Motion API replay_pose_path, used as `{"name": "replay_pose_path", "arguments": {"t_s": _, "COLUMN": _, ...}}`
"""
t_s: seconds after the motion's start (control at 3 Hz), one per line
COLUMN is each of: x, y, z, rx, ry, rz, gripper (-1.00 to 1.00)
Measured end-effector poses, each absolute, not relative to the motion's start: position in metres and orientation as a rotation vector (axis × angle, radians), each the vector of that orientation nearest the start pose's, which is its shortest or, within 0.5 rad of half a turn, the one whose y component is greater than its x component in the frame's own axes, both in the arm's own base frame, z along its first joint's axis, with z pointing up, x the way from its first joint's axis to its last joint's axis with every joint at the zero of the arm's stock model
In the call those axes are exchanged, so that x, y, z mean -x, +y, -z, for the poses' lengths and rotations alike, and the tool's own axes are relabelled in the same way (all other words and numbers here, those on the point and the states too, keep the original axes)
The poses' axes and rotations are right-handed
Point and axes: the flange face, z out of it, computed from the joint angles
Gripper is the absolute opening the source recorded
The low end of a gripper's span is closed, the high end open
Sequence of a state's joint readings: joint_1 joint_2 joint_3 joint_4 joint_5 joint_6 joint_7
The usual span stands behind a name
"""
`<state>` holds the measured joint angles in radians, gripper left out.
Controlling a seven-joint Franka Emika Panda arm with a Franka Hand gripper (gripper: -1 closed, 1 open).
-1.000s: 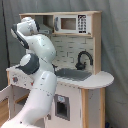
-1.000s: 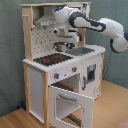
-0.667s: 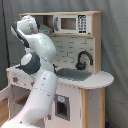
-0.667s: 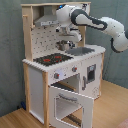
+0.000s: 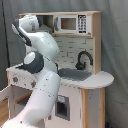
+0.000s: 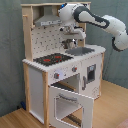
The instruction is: Play with the kitchen
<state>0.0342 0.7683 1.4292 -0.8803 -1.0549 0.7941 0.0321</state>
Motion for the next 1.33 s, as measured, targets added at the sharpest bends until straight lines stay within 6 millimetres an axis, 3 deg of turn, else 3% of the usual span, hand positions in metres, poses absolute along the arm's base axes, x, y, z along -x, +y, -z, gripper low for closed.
{"name": "replay_pose_path", "arguments": {"t_s": 1.33, "x": -0.472, "y": 0.341, "z": -0.616, "rx": 3.185, "ry": -1.493, "rz": -0.412, "gripper": -1.00}}
